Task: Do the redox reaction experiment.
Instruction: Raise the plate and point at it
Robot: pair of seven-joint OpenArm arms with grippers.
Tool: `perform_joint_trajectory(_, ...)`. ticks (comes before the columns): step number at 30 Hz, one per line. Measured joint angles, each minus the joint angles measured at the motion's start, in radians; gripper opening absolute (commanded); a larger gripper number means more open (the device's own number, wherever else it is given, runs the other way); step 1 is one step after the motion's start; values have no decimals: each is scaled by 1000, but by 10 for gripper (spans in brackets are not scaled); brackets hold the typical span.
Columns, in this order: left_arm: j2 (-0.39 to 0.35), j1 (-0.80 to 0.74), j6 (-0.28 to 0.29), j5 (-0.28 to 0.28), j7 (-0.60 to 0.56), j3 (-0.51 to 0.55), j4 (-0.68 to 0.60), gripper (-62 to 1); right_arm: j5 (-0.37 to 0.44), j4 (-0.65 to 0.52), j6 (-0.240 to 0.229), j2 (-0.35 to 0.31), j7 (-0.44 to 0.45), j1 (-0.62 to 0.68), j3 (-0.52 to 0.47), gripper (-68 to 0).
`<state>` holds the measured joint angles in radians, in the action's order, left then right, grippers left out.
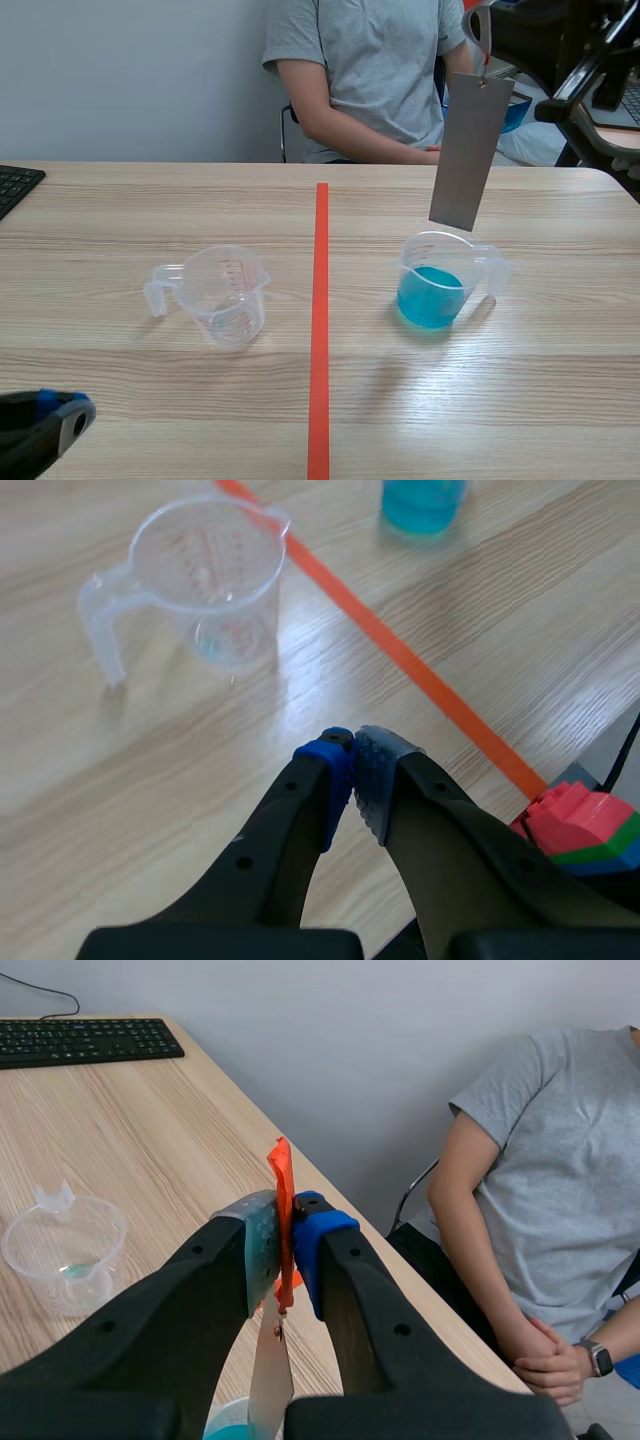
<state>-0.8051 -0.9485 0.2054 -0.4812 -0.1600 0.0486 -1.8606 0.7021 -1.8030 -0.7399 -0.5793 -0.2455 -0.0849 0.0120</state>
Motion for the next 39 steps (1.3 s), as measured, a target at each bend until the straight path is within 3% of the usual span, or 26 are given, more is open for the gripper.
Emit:
perform_joint_trajectory(3, -71, 122, 20, -45, 33, -13, 0, -573, 0, 0, 0, 0, 0, 0, 0, -660)
perform_joint_trajectory(6, -140, 285, 13, -55, 45, -98, 5, -573, 2, 0, 0, 0, 0, 0, 0, -660)
perform_joint_trajectory(10, -185, 517, 16, -70, 95, -274, 7, -573, 2, 0, 0, 0, 0, 0, 0, -660)
perform_joint_trajectory(16, -168, 897, 19, -70, 128, -623, 93, -573, 2, 0, 0, 0, 0, 0, 0, -660)
perform_joint_trajectory(21, -68, 1145, 19, -69, 138, -840, 224, -573, 2, 0, 0, 0, 0, 0, 0, -660)
perform_joint_trajectory(28, 142, 1402, 16, -69, 152, -1081, 459, -573, 2, 0, 0, 0, 0, 0, 0, -660)
perform_joint_trajectory(34, 332, 1513, -14, -70, 125, -1152, 654, -573, 2, 0, 0, 0, 0, 0, 0, -660)
perform_joint_trajectory(39, 442, 1570, -14, -59, 113, -1179, 790, -573, 2, 0, 0, 0, 0, 0, 0, -660)
